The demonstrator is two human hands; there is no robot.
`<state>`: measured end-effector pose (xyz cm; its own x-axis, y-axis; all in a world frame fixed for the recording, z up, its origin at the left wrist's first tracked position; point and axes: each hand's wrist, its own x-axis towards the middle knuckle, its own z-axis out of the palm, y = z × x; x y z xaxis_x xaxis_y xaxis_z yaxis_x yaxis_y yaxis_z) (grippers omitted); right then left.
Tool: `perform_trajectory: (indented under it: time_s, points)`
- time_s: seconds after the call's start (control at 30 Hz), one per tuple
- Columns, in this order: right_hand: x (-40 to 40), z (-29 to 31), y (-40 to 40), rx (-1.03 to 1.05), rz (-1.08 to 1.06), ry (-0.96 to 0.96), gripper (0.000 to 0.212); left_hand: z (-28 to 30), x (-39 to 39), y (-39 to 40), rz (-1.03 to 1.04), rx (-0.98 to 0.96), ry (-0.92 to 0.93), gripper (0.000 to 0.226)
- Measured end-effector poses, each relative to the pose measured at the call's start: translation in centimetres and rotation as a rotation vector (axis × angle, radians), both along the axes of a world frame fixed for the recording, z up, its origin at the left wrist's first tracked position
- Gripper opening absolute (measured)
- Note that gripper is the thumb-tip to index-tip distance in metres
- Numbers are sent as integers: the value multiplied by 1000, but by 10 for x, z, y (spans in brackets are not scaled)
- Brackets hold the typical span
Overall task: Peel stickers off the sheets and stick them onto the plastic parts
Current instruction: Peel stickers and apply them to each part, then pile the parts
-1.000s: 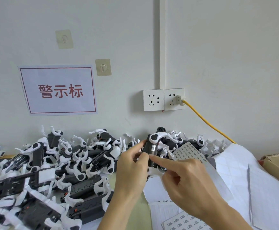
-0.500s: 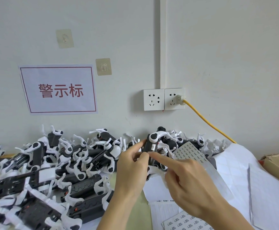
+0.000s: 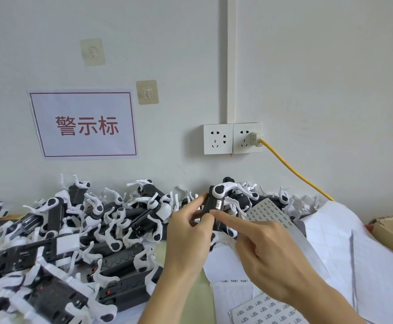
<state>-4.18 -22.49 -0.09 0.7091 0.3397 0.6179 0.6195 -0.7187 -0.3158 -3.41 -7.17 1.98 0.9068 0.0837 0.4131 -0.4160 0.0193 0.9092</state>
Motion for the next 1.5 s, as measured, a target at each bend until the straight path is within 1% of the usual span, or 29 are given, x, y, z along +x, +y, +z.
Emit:
perform_trajectory:
  time_s: [0.07,0.13,0.2,0.23,0.27,0.33,0.37,0.4,0.47,0.53,0.6,0.67,0.73,0.77,0.8,0.83,0.9,0.97,1.07,1.17,1.23,1.3,1.37,1.43,1.5]
  points:
    - [1,-3,2,120,29,-5,55,1,1,0,25,-11,20,61]
    - [4,-4,4,375,25,11,39,3,0,0,25,-37,36,49]
    - [6,0,3,617,-38,64,23,2,2,1,17,-53,29,51]
    - [7,2,1,687,-60,127,19,0,2,1,16,-54,19,51]
    - [7,3,-2,718,-56,217,23,-1,3,1,12,-57,6,49]
    - [6,5,-3,690,36,443,36,-3,4,-1,9,-91,-18,49]
    - [4,5,-1,669,93,528,41,-3,4,-2,-5,-135,-17,51]
    - [3,4,3,661,135,561,44,-3,5,-2,-22,-186,-13,51]
    - [1,2,11,684,141,519,53,-2,5,-2,-51,-281,5,43]
    - [1,3,14,725,120,454,56,-2,6,-1,-72,-356,23,36]
    - [0,4,14,738,111,406,54,-2,6,-2,-82,-393,38,32]
    - [-1,4,14,703,95,374,47,-4,6,-3,-54,-371,67,30]
    - [-2,5,14,689,117,373,38,-5,7,-3,-20,-324,74,24]
    - [-2,6,13,676,125,388,38,-5,7,-3,-6,-298,55,21]
    - [-2,6,11,659,122,401,44,-5,7,-2,12,-263,21,22]
    - [-2,7,9,652,109,413,56,-5,7,-1,33,-210,-25,27]
    - [-2,9,3,713,69,414,77,-8,8,1,83,-46,-121,36]
    - [-1,12,-1,792,58,382,85,-10,9,2,126,156,-209,44]
    - [0,15,-7,821,100,370,78,-14,11,1,153,374,-279,50]
    - [5,15,-16,770,205,448,57,-18,11,-2,96,572,-342,51]
    - [7,14,-18,722,232,457,44,-20,12,-4,103,640,-368,52]
    - [10,11,-16,754,204,407,31,-20,12,-4,120,575,-359,50]
    - [12,9,-14,819,138,352,26,-20,14,-4,186,477,-327,53]
    - [14,7,-13,874,98,336,37,-17,14,-3,214,342,-193,57]
    - [15,5,-11,915,105,340,46,-13,13,-3,112,92,0,56]
